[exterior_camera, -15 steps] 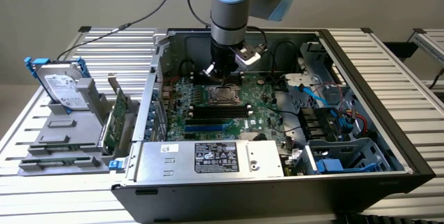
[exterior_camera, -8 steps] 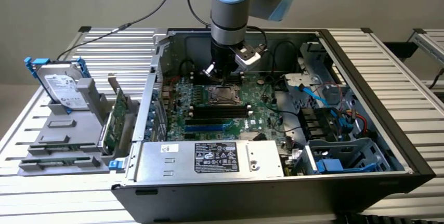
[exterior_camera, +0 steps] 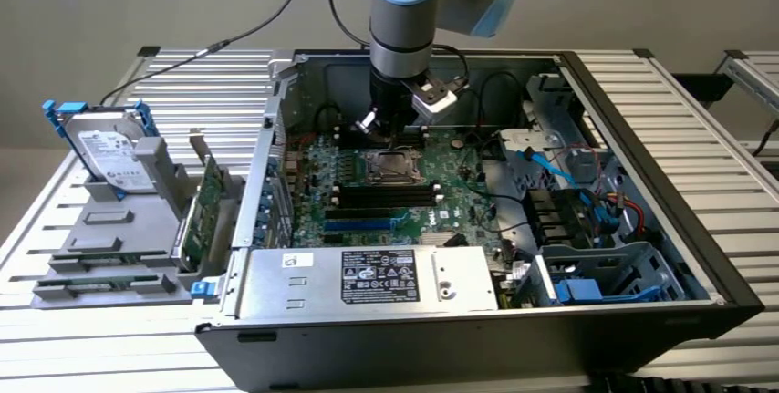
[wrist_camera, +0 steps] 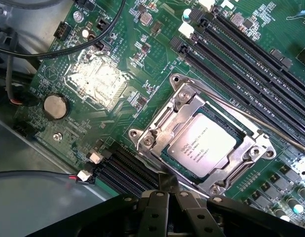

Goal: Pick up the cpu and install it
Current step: 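Install the first cpu locking lever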

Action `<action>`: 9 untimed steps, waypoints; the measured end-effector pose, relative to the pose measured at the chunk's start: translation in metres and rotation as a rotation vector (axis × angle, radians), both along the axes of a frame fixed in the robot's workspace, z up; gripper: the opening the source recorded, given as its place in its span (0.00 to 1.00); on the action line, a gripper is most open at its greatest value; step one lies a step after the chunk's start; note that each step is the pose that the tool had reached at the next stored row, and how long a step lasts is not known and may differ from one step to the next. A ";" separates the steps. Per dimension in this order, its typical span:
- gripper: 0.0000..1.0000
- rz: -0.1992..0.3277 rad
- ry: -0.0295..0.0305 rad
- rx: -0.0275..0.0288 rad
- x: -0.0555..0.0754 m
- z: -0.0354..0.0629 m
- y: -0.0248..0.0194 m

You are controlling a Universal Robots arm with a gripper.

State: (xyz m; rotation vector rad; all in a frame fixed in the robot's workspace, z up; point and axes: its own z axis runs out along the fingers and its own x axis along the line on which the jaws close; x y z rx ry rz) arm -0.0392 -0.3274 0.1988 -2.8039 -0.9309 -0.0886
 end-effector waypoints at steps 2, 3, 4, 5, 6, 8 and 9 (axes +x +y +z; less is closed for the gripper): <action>0.11 -0.001 -0.0002 -0.0032 0.000 0.0002 0.0009; 0.11 -0.001 -0.0002 -0.0059 0.000 0.0003 0.0012; 0.11 -0.001 -0.0003 -0.0091 0.000 0.0005 0.0016; 0.11 -0.001 -0.0003 -0.0130 0.000 0.0006 0.0019; 0.11 -0.001 -0.0004 -0.0174 0.000 0.0008 0.0023; 0.11 -0.002 -0.0004 -0.0270 0.000 0.0012 0.0029; 0.11 -0.002 -0.0004 -0.0315 0.000 0.0015 0.0031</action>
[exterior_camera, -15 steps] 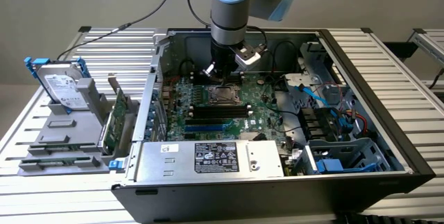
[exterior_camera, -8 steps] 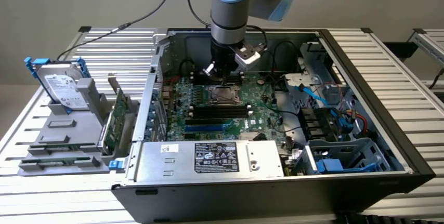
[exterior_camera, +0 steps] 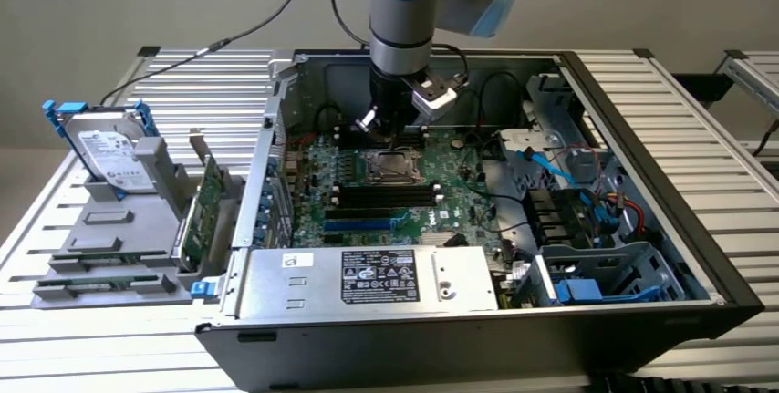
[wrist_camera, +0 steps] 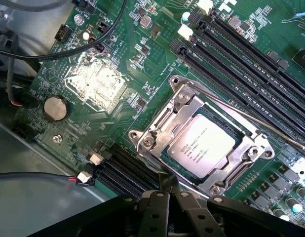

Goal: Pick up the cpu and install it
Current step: 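Install the first cpu locking lever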

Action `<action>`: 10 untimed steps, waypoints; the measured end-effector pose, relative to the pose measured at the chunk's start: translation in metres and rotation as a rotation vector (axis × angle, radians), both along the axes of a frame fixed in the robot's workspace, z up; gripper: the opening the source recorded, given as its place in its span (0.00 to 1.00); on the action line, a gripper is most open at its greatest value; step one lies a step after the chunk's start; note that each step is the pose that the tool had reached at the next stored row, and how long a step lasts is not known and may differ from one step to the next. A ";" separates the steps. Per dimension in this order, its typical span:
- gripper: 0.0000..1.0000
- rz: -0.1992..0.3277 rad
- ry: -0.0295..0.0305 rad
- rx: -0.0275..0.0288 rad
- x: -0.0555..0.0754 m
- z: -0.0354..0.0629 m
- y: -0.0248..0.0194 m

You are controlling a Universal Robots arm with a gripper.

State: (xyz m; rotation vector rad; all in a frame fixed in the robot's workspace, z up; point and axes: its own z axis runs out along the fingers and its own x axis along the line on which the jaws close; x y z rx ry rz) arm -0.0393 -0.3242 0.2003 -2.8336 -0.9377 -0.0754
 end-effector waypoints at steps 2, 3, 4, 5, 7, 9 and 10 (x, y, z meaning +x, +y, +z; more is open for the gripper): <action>0.11 0.000 0.0001 -0.0084 0.000 0.0006 0.0007; 0.11 0.000 0.0001 -0.0119 0.000 0.0010 0.0011; 0.11 -0.001 0.0002 -0.0148 0.000 0.0013 0.0016; 0.11 -0.001 0.0002 -0.0177 0.000 0.0016 0.0022; 0.11 -0.001 0.0002 -0.0223 0.000 0.0020 0.0035; 0.11 -0.001 0.0003 -0.0270 0.000 0.0021 0.0049; 0.11 -0.001 0.0003 -0.0297 0.000 0.0022 0.0058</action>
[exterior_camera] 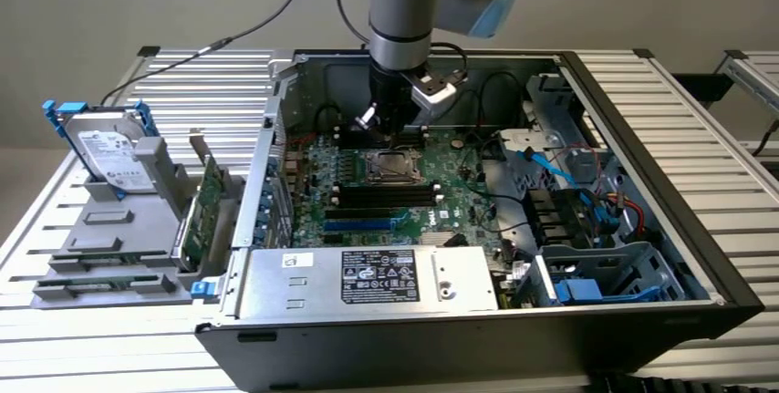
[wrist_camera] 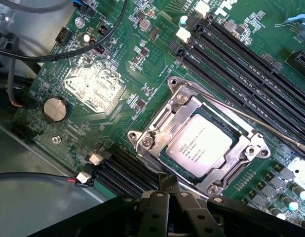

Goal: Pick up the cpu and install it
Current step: 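Install the first cpu locking lever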

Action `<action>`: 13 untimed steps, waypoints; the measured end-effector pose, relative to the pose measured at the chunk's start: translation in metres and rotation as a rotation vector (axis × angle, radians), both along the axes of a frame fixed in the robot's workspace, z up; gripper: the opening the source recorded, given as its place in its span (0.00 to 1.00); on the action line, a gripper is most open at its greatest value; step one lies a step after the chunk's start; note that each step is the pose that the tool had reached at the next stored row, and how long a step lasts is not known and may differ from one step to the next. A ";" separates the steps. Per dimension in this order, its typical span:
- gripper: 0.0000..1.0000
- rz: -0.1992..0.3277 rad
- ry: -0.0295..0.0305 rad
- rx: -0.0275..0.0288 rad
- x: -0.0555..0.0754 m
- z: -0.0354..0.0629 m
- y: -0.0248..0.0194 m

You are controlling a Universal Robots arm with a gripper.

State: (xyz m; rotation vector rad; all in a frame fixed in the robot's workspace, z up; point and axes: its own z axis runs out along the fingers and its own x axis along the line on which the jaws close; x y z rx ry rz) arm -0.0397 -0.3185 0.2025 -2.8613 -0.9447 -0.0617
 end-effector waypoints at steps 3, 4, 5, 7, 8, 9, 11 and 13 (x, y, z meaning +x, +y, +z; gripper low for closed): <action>0.11 0.000 0.0000 -0.0086 0.000 0.0000 0.0022; 0.11 0.000 -0.0001 -0.0115 0.000 0.0000 0.0028; 0.11 0.000 -0.0001 -0.0145 0.000 0.0000 0.0034; 0.11 0.000 -0.0002 -0.0208 0.000 -0.0001 0.0041; 0.11 0.000 -0.0003 -0.0243 0.000 -0.0001 0.0044; 0.11 0.000 -0.0003 -0.0279 0.000 -0.0001 0.0046; 0.11 0.000 -0.0003 -0.0347 0.000 -0.0001 0.0051; 0.11 -0.001 -0.0003 -0.0403 0.000 -0.0001 0.0058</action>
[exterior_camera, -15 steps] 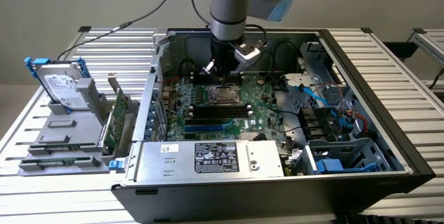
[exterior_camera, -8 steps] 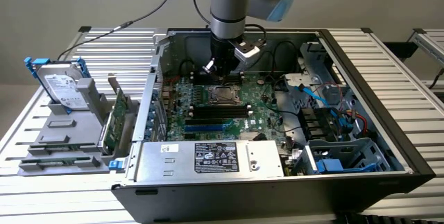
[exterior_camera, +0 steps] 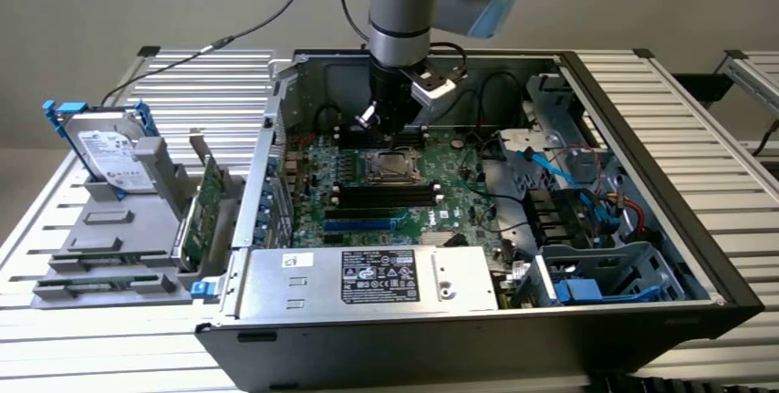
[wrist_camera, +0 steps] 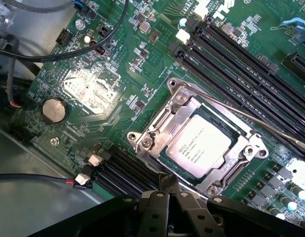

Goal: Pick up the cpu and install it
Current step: 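Install the first cpu locking lever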

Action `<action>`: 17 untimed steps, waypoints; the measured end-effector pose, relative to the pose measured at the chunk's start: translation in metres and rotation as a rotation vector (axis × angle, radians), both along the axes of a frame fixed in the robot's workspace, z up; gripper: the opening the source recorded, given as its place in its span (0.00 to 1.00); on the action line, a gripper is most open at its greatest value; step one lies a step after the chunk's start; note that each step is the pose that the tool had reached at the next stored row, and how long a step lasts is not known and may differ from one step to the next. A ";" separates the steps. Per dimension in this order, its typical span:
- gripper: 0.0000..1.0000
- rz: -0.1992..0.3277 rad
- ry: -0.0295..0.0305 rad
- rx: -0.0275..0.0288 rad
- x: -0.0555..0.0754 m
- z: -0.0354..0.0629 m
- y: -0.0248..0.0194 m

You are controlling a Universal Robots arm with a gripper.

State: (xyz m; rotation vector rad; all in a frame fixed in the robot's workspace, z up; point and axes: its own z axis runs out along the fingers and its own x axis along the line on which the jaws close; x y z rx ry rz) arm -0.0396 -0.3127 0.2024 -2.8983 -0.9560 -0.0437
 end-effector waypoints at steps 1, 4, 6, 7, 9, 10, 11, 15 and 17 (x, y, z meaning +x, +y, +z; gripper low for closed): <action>0.11 0.000 -0.0001 -0.0027 0.000 0.0000 0.0004; 0.11 0.000 -0.0005 -0.0110 0.000 0.0001 0.0022; 0.11 0.000 -0.0009 -0.0153 0.000 0.0001 0.0041; 0.11 0.000 -0.0013 -0.0169 0.000 0.0001 0.0049; 0.11 0.000 -0.0027 -0.0179 0.000 0.0001 0.0056; 0.11 0.000 -0.0034 -0.0178 0.000 0.0000 0.0056; 0.11 0.000 -0.0040 -0.0178 0.000 0.0000 0.0056; 0.11 0.000 -0.0054 -0.0179 0.000 0.0000 0.0057; 0.11 0.000 -0.0059 -0.0183 0.000 0.0000 0.0057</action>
